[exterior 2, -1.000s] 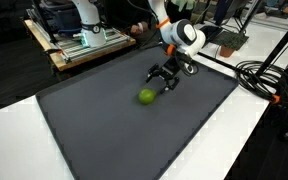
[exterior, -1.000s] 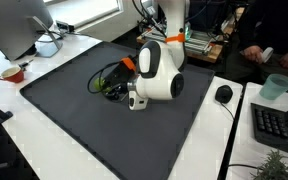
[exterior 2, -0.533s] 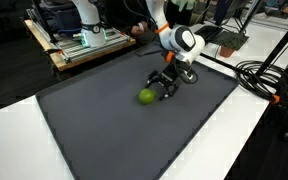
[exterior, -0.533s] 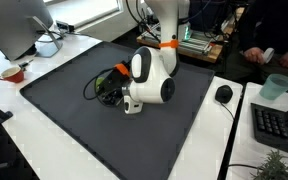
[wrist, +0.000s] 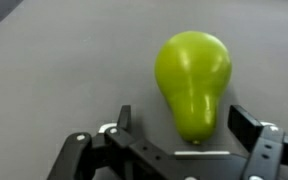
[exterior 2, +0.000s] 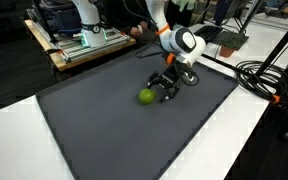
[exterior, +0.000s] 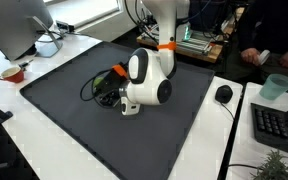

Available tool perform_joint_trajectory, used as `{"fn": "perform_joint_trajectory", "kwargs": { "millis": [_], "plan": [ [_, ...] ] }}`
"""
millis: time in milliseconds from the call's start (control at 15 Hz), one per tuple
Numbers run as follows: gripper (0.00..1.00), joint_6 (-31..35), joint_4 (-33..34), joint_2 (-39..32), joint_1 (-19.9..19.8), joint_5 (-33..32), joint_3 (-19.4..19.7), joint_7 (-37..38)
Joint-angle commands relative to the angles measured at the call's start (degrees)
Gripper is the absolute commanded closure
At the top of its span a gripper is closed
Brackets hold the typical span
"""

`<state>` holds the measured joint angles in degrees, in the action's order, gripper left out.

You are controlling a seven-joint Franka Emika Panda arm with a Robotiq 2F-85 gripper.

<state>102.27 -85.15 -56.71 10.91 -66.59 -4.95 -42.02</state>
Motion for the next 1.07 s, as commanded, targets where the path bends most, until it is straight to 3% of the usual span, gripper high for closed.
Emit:
{"fn": "perform_joint_trajectory", "kwargs": {
  "millis": [0,133,400,733,867,933,1000],
  "plan": [
    [0.15,-0.81,2.68,-2.11,-0.17,-0.7,0.41,-2.46],
    [0.35,-0.97,2.8,-2.21,-0.01,-0.68,0.51,-2.9],
    [0.65,-1.1,2.57,-2.09,-0.01,-0.24,0.27,-4.28],
    [0.97,-2.03,2.54,-2.11,-0.2,1.22,-0.13,-4.91],
    [1.0,-2.26,2.41,-2.18,-0.26,1.29,-0.34,-5.19],
    [0.75,-1.91,2.14,-1.93,-0.71,1.81,-0.97,-5.85],
    [0.7,-1.72,1.81,-1.62,-0.78,1.77,-1.13,-6.23]
  ]
}}
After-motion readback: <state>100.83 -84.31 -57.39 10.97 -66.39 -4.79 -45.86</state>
